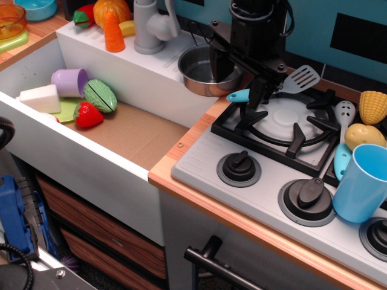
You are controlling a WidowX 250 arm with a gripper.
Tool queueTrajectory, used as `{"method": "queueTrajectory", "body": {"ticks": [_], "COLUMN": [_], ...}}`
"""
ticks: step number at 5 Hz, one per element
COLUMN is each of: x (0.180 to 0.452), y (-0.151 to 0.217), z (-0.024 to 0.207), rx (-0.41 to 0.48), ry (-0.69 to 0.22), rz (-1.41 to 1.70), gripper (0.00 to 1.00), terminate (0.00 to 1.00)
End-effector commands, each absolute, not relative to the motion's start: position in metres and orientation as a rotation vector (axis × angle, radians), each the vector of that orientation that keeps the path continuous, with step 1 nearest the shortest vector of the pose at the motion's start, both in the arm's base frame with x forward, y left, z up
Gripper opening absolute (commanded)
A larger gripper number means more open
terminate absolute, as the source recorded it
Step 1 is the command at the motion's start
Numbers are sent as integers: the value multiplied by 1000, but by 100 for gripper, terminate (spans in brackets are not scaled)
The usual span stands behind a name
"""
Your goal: Put spatula in pan
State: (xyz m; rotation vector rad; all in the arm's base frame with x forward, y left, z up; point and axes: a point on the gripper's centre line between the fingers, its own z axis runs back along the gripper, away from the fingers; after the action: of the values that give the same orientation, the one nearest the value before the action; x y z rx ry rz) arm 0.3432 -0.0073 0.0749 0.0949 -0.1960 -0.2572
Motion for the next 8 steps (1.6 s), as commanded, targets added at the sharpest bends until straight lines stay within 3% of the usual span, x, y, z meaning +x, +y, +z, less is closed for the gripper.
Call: {"method": "queueTrajectory", "body": {"ticks": [1, 5, 6, 8], "x": [363, 375, 372, 368], "y": [-4, 5, 3, -5], "z": [84, 58, 46, 58], "rx": [63, 16, 11, 8], "ry": [-256, -289, -309, -241], "rz": [-304, -345, -307, -285], "gripper": [100, 100, 0, 0], "terminate": [0, 0, 0, 0]}}
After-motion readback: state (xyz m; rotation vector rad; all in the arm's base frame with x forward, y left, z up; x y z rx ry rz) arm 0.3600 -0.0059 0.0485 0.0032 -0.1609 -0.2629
